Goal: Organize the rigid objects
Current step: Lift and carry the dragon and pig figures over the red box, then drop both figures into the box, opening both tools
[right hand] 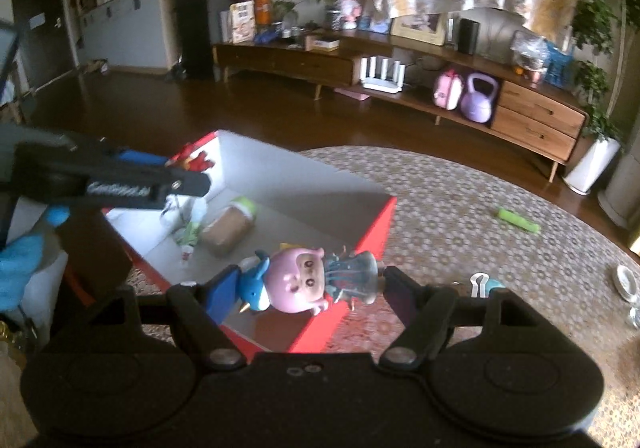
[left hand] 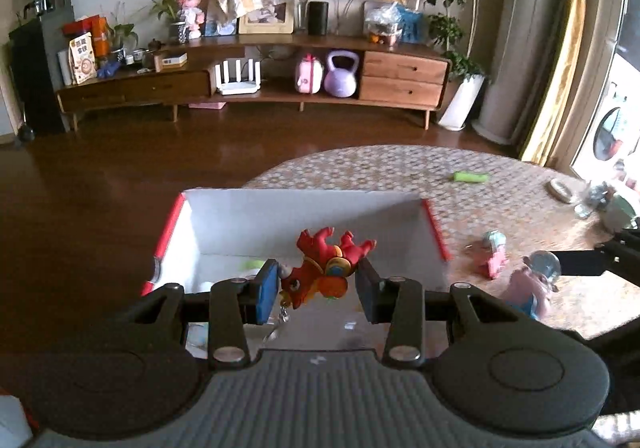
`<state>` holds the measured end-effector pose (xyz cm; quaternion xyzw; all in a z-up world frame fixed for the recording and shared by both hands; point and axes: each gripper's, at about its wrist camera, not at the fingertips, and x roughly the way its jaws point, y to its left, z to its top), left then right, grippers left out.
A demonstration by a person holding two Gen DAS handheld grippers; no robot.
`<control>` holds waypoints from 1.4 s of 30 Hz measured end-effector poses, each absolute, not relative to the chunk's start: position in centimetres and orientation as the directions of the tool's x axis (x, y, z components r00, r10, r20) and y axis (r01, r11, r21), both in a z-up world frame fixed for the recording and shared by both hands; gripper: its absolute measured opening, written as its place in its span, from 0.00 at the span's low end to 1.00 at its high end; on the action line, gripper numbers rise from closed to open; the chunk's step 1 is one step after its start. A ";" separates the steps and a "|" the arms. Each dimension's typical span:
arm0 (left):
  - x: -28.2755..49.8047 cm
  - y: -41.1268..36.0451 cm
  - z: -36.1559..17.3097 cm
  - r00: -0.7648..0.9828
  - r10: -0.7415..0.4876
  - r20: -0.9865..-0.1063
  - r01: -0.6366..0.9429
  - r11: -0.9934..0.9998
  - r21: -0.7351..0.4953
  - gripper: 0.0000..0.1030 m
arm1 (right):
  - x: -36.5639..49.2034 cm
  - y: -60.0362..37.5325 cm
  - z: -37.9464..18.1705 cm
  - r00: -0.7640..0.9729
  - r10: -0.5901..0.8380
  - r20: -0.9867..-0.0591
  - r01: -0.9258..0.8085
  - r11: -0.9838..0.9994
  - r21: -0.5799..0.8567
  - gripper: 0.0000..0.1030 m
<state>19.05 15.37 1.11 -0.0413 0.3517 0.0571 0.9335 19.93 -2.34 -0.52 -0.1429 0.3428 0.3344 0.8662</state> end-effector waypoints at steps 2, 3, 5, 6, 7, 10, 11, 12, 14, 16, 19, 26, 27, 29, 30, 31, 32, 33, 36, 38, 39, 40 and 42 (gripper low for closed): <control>19.7 16.4 0.4 0.735 0.083 -0.673 -0.144 0.989 -0.034 0.39 | 19.9 -1.2 -1.1 0.535 0.478 -0.697 -0.685 0.728 -0.027 0.74; 20.1 16.9 -0.1 0.729 0.089 -0.679 -0.148 0.988 -0.030 0.39 | 20.0 -0.7 -1.4 0.532 0.476 -0.700 -0.687 0.726 -0.027 0.74; 20.6 17.7 -0.8 0.717 0.107 -0.688 -0.163 0.986 -0.017 0.39 | 20.3 0.3 -1.9 0.525 0.472 -0.709 -0.692 0.722 -0.032 0.74; 20.9 18.0 -1.2 0.710 0.107 -0.696 -0.164 0.986 -0.015 0.39 | 20.4 0.8 -2.3 0.522 0.467 -0.714 -0.693 0.720 -0.035 0.74; 21.0 18.3 -1.7 0.703 0.108 -0.703 -0.166 0.986 -0.015 0.39 | 20.5 1.1 -2.5 0.519 0.464 -0.718 -0.694 0.719 -0.037 0.74; 21.6 18.9 -3.0 0.682 0.120 -0.722 -0.165 0.986 0.008 0.39 | 20.7 2.5 -3.5 0.514 0.451 -0.730 -0.697 0.715 -0.049 0.74; 21.7 19.0 -3.4 0.675 0.125 -0.727 -0.165 0.986 0.016 0.39 | 20.8 2.9 -3.9 0.512 0.443 -0.736 -0.696 0.717 -0.053 0.74; 21.9 19.1 -3.9 0.666 0.126 -0.735 -0.162 0.987 0.023 0.39 | 21.0 3.2 -4.3 0.508 0.440 -0.741 -0.696 0.716 -0.052 0.74; 22.3 19.2 -4.7 0.655 0.135 -0.744 -0.163 0.986 0.035 0.39 | 21.2 3.6 -4.9 0.495 0.434 -0.752 -0.700 0.713 -0.049 0.74; 22.6 19.2 -5.2 0.645 0.128 -0.753 -0.155 0.987 0.035 0.39 | 21.2 3.8 -5.6 0.477 0.429 -0.767 -0.703 0.710 -0.040 0.74; 23.2 19.3 -6.2 0.622 0.110 -0.775 -0.142 0.989 0.027 0.39 | 21.1 3.9 -6.3 0.466 0.416 -0.781 -0.702 0.711 -0.040 0.74; 23.9 18.9 -7.9 0.580 0.103 -0.808 -0.115 0.992 0.044 0.39 | 21.3 3.9 -6.9 0.455 0.414 -0.789 -0.699 0.715 -0.028 0.74; 24.0 18.8 -8.1 0.574 0.103 -0.812 -0.111 0.993 0.047 0.39 | 21.5 3.8 -6.9 0.451 0.416 -0.790 -0.696 0.718 -0.020 0.74; 24.1 18.7 -8.5 0.562 0.105 -0.820 -0.106 0.993 0.054 0.39 | 21.7 3.7 -7.0 0.444 0.420 -0.791 -0.692 0.722 -0.005 0.74; 24.2 18.6 -8.7 0.554 0.107 -0.826 -0.106 0.993 0.058 0.39 | 21.7 3.7 -7.0 0.444 0.422 -0.790 -0.692 0.722 -0.003 0.74; 24.2 18.7 -8.9 0.546 0.107 -0.831 -0.105 0.993 0.059 0.40 | 21.6 3.7 -7.0 0.444 0.424 -0.789 -0.693 0.721 -0.002 0.74; 24.3 18.7 -9.0 0.540 0.108 -0.835 -0.108 0.992 0.059 0.40 | 21.7 3.7 -7.0 0.443 0.425 -0.789 -0.693 0.721 -0.001 0.74; 24.3 18.7 -9.1 0.538 0.110 -0.836 -0.110 0.992 0.060 0.39 | 21.7 3.7 -7.0 0.441 0.427 -0.789 -0.694 0.720 0.003 0.75; 24.5 18.7 -9.0 0.520 0.112 -0.847 -0.111 0.992 0.063 0.40 | 21.8 3.6 -7.0 0.438 0.433 -0.788 -0.695 0.719 0.008 0.75; 24.9 18.6 -9.1 0.495 0.123 -0.860 -0.113 0.991 0.077 0.40 | 21.7 3.5 -6.9 0.437 0.436 -0.787 -0.694 0.720 0.014 0.75; 24.9 18.5 -9.1 0.493 0.123 -0.862 -0.110 0.991 0.079 0.40 | 21.7 3.5 -6.9 0.438 0.437 -0.786 -0.692 0.721 0.016 0.75; 24.9 18.5 -9.0 0.491 0.123 -0.863 -0.107 0.991 0.080 0.40 | 21.7 3.4 -6.8 0.439 0.438 -0.784 -0.692 0.722 0.016 0.75; 25.0 18.4 -8.9 0.485 0.124 -0.866 -0.105 0.991 0.083 0.40 | 21.5 3.4 -6.6 0.447 0.441 -0.778 -0.690 0.723 0.013 0.78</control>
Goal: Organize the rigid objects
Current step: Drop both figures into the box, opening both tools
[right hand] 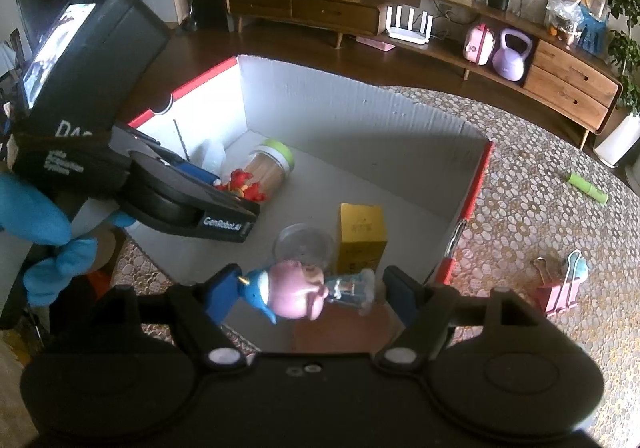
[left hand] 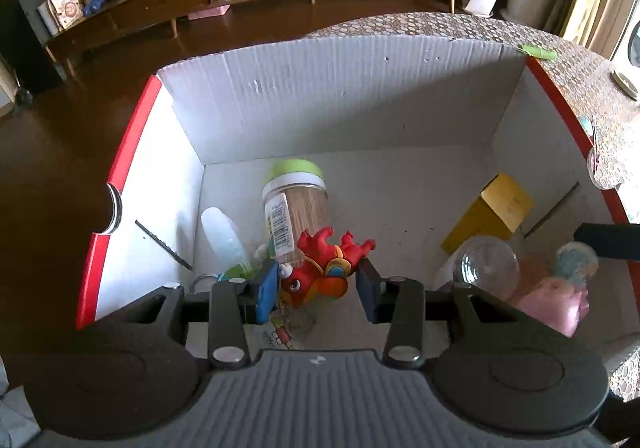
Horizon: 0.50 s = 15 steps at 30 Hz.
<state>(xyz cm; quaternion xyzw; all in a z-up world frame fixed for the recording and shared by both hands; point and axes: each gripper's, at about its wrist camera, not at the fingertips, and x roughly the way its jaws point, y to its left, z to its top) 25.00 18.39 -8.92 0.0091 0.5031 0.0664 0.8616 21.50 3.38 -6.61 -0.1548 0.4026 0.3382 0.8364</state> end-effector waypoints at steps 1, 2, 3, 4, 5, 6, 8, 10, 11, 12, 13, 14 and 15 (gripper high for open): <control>25.0 18.3 -8.9 0.481 0.126 -0.868 -0.106 0.991 0.085 0.40 | 21.4 3.2 -6.5 0.449 0.443 -0.776 -0.690 0.724 0.013 0.80; 25.0 18.3 -8.9 0.478 0.129 -0.869 -0.107 0.990 0.088 0.40 | 21.4 3.1 -6.4 0.454 0.445 -0.772 -0.688 0.725 0.013 0.84; 25.0 18.3 -8.9 0.478 0.131 -0.869 -0.108 0.990 0.090 0.40 | 21.3 3.0 -6.3 0.456 0.450 -0.768 -0.690 0.724 0.015 0.84; 25.0 18.4 -8.8 0.482 0.132 -0.866 -0.111 0.990 0.090 0.41 | 21.2 2.9 -6.2 0.456 0.453 -0.766 -0.691 0.723 0.016 0.84; 24.9 18.4 -8.7 0.488 0.132 -0.863 -0.115 0.990 0.087 0.44 | 21.1 2.7 -6.1 0.458 0.455 -0.764 -0.691 0.723 0.016 0.84; 24.8 18.5 -8.6 0.493 0.129 -0.860 -0.118 0.990 0.081 0.46 | 21.0 2.6 -6.0 0.458 0.459 -0.762 -0.692 0.722 0.019 0.84; 24.6 18.5 -8.4 0.504 0.124 -0.855 -0.125 0.990 0.070 0.53 | 20.8 2.3 -5.7 0.459 0.467 -0.756 -0.691 0.723 0.027 0.85; 24.3 18.4 -8.1 0.517 0.131 -0.846 -0.132 0.989 0.073 0.55 | 20.5 2.1 -5.4 0.460 0.475 -0.750 -0.689 0.724 0.035 0.85; 24.1 18.4 -8.0 0.522 0.138 -0.842 -0.136 0.988 0.077 0.55 | 20.4 1.9 -5.3 0.460 0.480 -0.747 -0.689 0.723 0.040 0.85; 24.0 18.3 -7.8 0.527 0.143 -0.838 -0.140 0.987 0.081 0.55 | 20.3 1.6 -5.0 0.461 0.484 -0.744 -0.690 0.723 0.044 0.85; 23.8 18.2 -7.6 0.530 0.147 -0.835 -0.143 0.986 0.082 0.55 | 20.1 1.5 -4.9 0.462 0.488 -0.741 -0.690 0.722 0.045 0.86; 23.6 18.2 -7.4 0.535 0.148 -0.831 -0.147 0.986 0.081 0.55 | 19.9 1.2 -4.6 0.463 0.492 -0.737 -0.692 0.721 0.046 0.87; 23.4 18.2 -7.2 0.541 0.149 -0.828 -0.151 0.985 0.079 0.55 | 19.7 1.0 -4.4 0.467 0.493 -0.734 -0.691 0.721 0.046 0.89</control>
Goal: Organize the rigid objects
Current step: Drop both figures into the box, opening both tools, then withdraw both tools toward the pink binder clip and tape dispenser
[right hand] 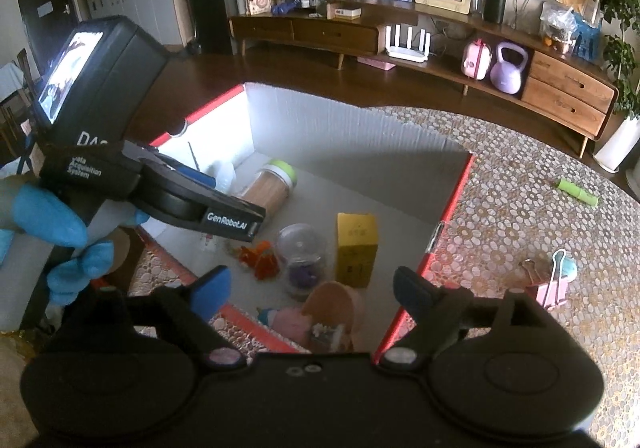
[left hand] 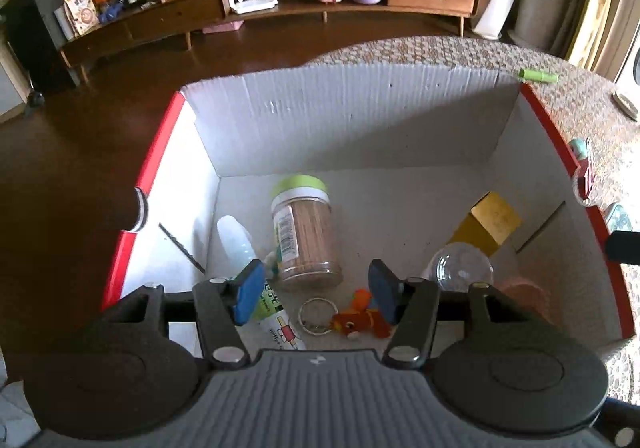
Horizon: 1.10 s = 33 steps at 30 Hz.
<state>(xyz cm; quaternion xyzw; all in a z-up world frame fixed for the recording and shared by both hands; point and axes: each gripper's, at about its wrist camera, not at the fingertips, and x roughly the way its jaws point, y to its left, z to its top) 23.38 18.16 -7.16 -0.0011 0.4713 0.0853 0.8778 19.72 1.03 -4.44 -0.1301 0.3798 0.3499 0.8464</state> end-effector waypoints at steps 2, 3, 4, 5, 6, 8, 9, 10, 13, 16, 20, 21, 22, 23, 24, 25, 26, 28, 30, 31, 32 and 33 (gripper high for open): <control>22.9 18.0 -6.7 0.553 0.152 -0.819 -0.157 0.985 0.077 0.55 | 19.3 0.6 -4.0 0.471 0.500 -0.727 -0.693 0.719 0.046 0.90; 22.6 18.0 -6.3 0.557 0.153 -0.816 -0.159 0.984 0.076 0.55 | 19.1 0.4 -3.7 0.472 0.504 -0.723 -0.695 0.717 0.046 0.91; 22.4 17.9 -6.1 0.563 0.155 -0.812 -0.161 0.984 0.076 0.55 | 18.9 0.2 -3.5 0.476 0.505 -0.720 -0.695 0.717 0.043 0.91; 22.1 17.7 -5.7 0.571 0.156 -0.806 -0.161 0.984 0.077 0.55 | 18.7 0.0 -3.3 0.482 0.505 -0.716 -0.694 0.718 0.039 0.91; 21.8 17.5 -5.4 0.578 0.157 -0.801 -0.160 0.984 0.077 0.55 | 18.5 -0.3 -3.1 0.487 0.508 -0.711 -0.694 0.719 0.039 0.92; 21.2 17.1 -4.8 0.592 0.154 -0.791 -0.158 0.985 0.074 0.55 | 18.2 -0.8 -2.6 0.493 0.513 -0.703 -0.690 0.722 0.043 0.93; 21.0 16.9 -4.5 0.596 0.150 -0.789 -0.158 0.985 0.068 0.55 | 18.0 -1.2 -2.4 0.498 0.513 -0.699 -0.686 0.726 0.043 0.94; 20.7 16.7 -4.2 0.602 0.142 -0.786 -0.155 0.986 0.059 0.55 | 17.8 -1.5 -2.1 0.504 0.515 -0.693 -0.684 0.728 0.044 0.94; 19.9 15.8 -3.2 0.622 0.125 -0.773 -0.144 0.989 0.043 0.58 | 17.4 -2.8 -1.3 0.524 0.516 -0.677 -0.675 0.736 0.039 0.97; 19.1 14.6 -2.1 0.652 0.106 -0.751 -0.124 0.992 0.032 0.62 | 16.9 -4.3 -0.6 0.537 0.524 -0.661 -0.665 0.745 0.050 0.98; 18.1 13.1 -1.0 0.682 0.071 -0.728 -0.095 0.995 0.008 0.72 | 16.0 -7.0 0.0 0.560 0.527 -0.639 -0.652 0.756 0.052 1.00; 17.9 12.6 -0.7 0.691 0.064 -0.720 -0.087 0.996 0.004 0.74 | 15.8 -7.6 0.0 0.565 0.525 -0.636 -0.647 0.761 0.054 1.00; 17.7 12.0 -0.5 0.699 0.058 -0.712 -0.080 0.997 0.003 0.75 | 15.6 -8.4 0.0 0.570 0.526 -0.631 -0.642 0.765 0.059 1.00; 17.5 11.5 -0.3 0.705 0.050 -0.708 -0.070 0.998 0.001 0.76 | 15.4 -9.2 0.0 0.574 0.528 -0.626 -0.637 0.769 0.064 1.00; 17.4 10.9 -0.1 0.708 0.041 -0.705 -0.061 0.998 -0.003 0.77 | 15.2 -9.9 0.0 0.579 0.527 -0.623 -0.631 0.773 0.067 1.00; 17.3 10.3 0.0 0.713 0.035 -0.700 -0.058 0.998 -0.008 0.79 | 15.0 -10.6 0.0 0.586 0.525 -0.618 -0.625 0.778 0.067 1.00; 17.2 9.8 0.1 0.718 0.031 -0.696 -0.056 0.998 -0.014 0.79 | 14.8 -11.4 -0.1 0.594 0.522 -0.612 -0.620 0.782 0.065 1.00; 17.2 8.7 0.3 0.725 0.011 -0.689 -0.048 0.998 -0.034 0.79 | 14.6 -13.0 -0.3 0.608 0.512 -0.607 -0.609 0.791 0.058 1.00; 17.3 7.7 0.3 0.727 -0.010 -0.686 -0.036 0.998 -0.054 0.79 | 14.5 -14.4 -0.8 0.622 0.495 -0.607 -0.590 0.806 0.052 1.00; 17.4 7.2 0.3 0.727 -0.021 -0.686 -0.031 0.998 -0.063 0.79 | 14.5 -15.1 -1.1 0.625 0.487 -0.610 -0.581 0.812 0.053 1.00; 17.6 6.6 0.2 0.726 -0.030 -0.687 -0.025 0.997 -0.071 0.79 | 14.5 -15.7 -1.4 0.628 0.481 -0.612 -0.573 0.818 0.055 1.00; 17.8 6.0 0.1 0.725 -0.032 -0.688 -0.025 0.997 -0.073 0.79 | 14.6 -16.3 -1.6 0.632 0.475 -0.612 -0.563 0.824 0.059 1.00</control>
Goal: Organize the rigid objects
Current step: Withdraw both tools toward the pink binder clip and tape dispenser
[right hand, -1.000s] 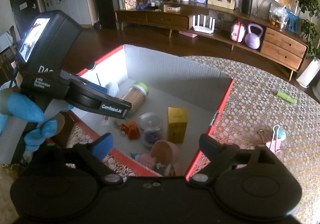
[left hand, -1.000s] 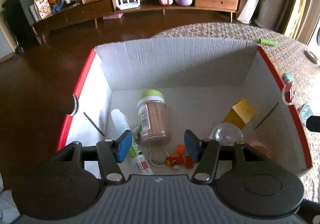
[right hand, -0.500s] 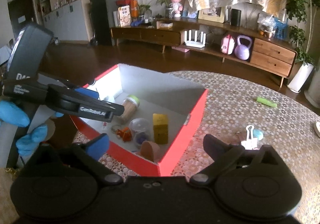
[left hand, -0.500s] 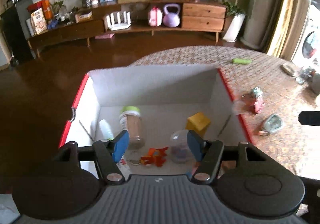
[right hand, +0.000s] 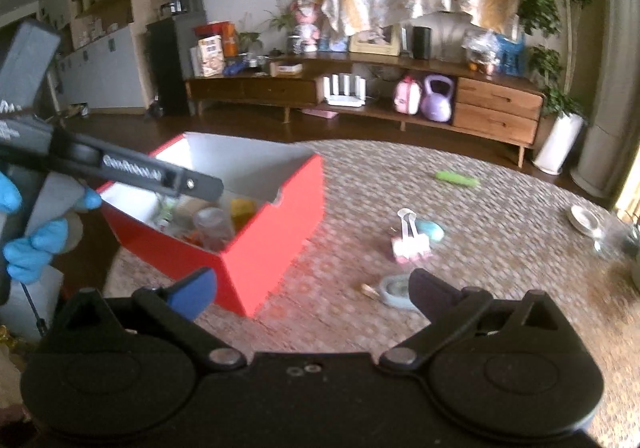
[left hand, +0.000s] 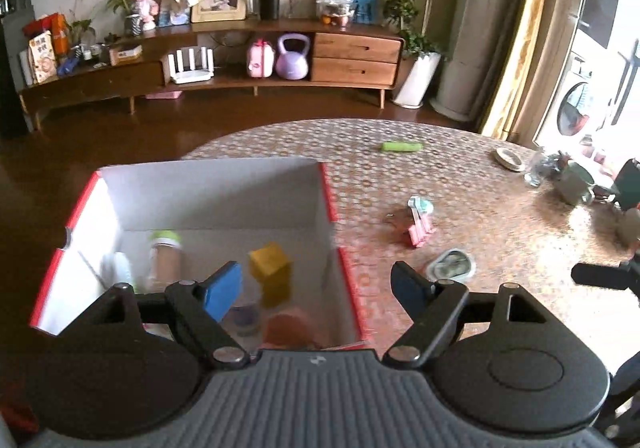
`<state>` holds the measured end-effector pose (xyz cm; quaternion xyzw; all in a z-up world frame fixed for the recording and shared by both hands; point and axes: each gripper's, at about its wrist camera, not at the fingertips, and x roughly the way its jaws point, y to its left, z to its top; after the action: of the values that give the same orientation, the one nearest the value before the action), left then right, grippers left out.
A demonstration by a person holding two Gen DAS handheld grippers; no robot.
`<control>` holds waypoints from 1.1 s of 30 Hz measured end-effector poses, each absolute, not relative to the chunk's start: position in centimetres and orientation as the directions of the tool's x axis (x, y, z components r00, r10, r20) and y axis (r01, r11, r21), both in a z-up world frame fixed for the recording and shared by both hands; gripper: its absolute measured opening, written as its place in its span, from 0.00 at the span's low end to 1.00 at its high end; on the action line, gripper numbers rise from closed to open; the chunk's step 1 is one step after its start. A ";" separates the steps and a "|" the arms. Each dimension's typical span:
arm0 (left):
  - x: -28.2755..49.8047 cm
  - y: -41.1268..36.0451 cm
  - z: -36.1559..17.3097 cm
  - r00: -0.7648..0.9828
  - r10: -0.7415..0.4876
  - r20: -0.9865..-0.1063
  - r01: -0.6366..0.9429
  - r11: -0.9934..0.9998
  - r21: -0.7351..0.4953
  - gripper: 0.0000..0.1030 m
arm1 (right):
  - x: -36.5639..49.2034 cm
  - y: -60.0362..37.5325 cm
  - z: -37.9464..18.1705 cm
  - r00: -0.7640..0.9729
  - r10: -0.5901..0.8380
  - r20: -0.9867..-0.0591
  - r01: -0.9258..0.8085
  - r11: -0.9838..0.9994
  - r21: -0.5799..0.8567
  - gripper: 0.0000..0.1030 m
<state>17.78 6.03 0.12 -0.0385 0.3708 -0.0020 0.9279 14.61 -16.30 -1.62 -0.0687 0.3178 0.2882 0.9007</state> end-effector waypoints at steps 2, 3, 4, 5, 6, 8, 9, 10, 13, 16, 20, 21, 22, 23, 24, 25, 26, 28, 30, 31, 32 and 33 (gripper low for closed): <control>18.2 4.7 0.0 0.725 -0.031 -0.688 -0.026 0.997 -0.072 0.79 | 14.7 -17.4 -2.1 0.637 0.468 -0.613 -0.545 0.836 0.071 1.00; 18.4 4.1 -0.1 0.723 -0.034 -0.690 -0.023 0.997 -0.074 0.79 | 14.8 -17.9 -2.5 0.640 0.464 -0.613 -0.537 0.840 0.074 1.00; 18.7 3.6 -0.2 0.719 -0.039 -0.694 -0.019 0.997 -0.076 0.79 | 15.0 -18.4 -2.8 0.645 0.457 -0.613 -0.529 0.845 0.074 1.00; 19.0 3.1 -0.2 0.714 -0.039 -0.699 -0.018 0.997 -0.074 0.79 | 15.1 -18.8 -3.1 0.648 0.452 -0.613 -0.522 0.849 0.075 1.00; 19.2 2.5 -0.4 0.710 -0.038 -0.703 -0.018 0.997 -0.072 0.79 | 15.3 -19.2 -3.3 0.648 0.450 -0.614 -0.517 0.852 0.078 1.00; 19.9 1.2 -0.6 0.705 -0.039 -0.708 -0.007 0.998 -0.063 0.79 | 15.5 -20.0 -4.0 0.652 0.445 -0.614 -0.508 0.857 0.082 1.00; 20.2 0.5 -0.7 0.704 -0.036 -0.710 -0.004 0.999 -0.054 0.79 | 15.7 -20.2 -4.3 0.654 0.441 -0.615 -0.504 0.860 0.082 1.00; 20.5 -0.1 -0.9 0.702 -0.033 -0.712 -0.001 0.999 -0.047 0.79 | 16.0 -20.4 -4.6 0.655 0.439 -0.615 -0.501 0.862 0.081 1.00; 21.7 -1.6 -1.5 0.688 -0.039 -0.725 0.012 0.999 -0.042 0.79 | 16.6 -20.8 -5.6 0.657 0.434 -0.616 -0.498 0.864 0.077 1.00; 23.4 -2.9 -2.3 0.673 -0.037 -0.739 0.016 0.999 -0.036 0.79 | 17.2 -20.8 -6.5 0.659 0.428 -0.619 -0.512 0.858 0.048 1.00; 25.4 -3.7 -3.6 0.646 -0.039 -0.762 0.005 0.999 -0.047 0.79 | 18.3 -20.7 -7.7 0.658 0.419 -0.626 -0.526 0.850 0.016 1.00; 25.9 -3.8 -3.9 0.638 -0.043 -0.769 0.003 0.999 -0.053 0.79 | 18.7 -20.7 -8.0 0.652 0.421 -0.631 -0.529 0.849 0.019 1.00; 26.5 -4.0 -4.3 0.625 -0.046 -0.779 -0.001 0.998 -0.060 0.79 | 19.2 -20.7 -8.3 0.646 0.423 -0.635 -0.530 0.847 0.025 1.00; 27.1 -4.2 -4.7 0.609 -0.049 -0.792 -0.006 0.998 -0.066 0.79 | 19.7 -20.7 -8.5 0.642 0.424 -0.638 -0.532 0.846 0.027 1.00; 27.6 -4.4 -5.1 0.598 -0.051 -0.800 -0.008 0.997 -0.070 0.79 | 20.0 -20.7 -8.7 0.640 0.423 -0.641 -0.534 0.845 0.024 0.99; 28.2 -4.6 -5.4 0.590 -0.051 -0.806 -0.009 0.998 -0.070 0.79 | 20.5 -20.6 -8.9 0.637 0.423 -0.644 -0.539 0.842 0.019 0.99; 28.8 -4.9 -5.7 0.583 -0.045 -0.811 -0.010 0.998 -0.063 0.79 | 20.9 -20.4 -9.2 0.633 0.425 -0.648 -0.548 0.837 0.013 0.99; 29.8 -5.2 -6.3 0.573 -0.030 -0.819 -0.017 0.999 -0.049 0.79 | 21.7 -20.1 -9.7 0.621 0.430 -0.655 -0.569 0.822 0.000 0.99; 31.0 -5.5 -6.8 0.561 -0.026 -0.827 -0.025 0.999 -0.048 0.79 | 22.5 -19.8 -10.3 0.608 0.436 -0.663 -0.596 0.802 -0.019 0.99; 31.6 -5.5 -7.1 0.555 -0.024 -0.831 -0.031 0.998 -0.049 0.79 | 22.8 -19.6 -10.6 0.604 0.434 -0.668 -0.603 0.797 -0.027 0.99; 32.2 -5.7 -7.4 0.550 -0.026 -0.835 -0.030 0.998 -0.050 0.79 | 23.3 -19.5 -10.8 0.596 0.438 -0.672 -0.613 0.789 -0.029 0.99; 32.9 -5.9 -7.7 0.545 -0.028 -0.838 -0.022 0.999 -0.048 0.79 | 23.6 -19.4 -11.0 0.590 0.445 -0.674 -0.622 0.782 -0.028 0.99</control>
<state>32.89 -5.87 -7.74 -0.0264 0.4769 -0.0017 0.8785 23.62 -19.42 -11.01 -0.1314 0.3371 0.3026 0.8818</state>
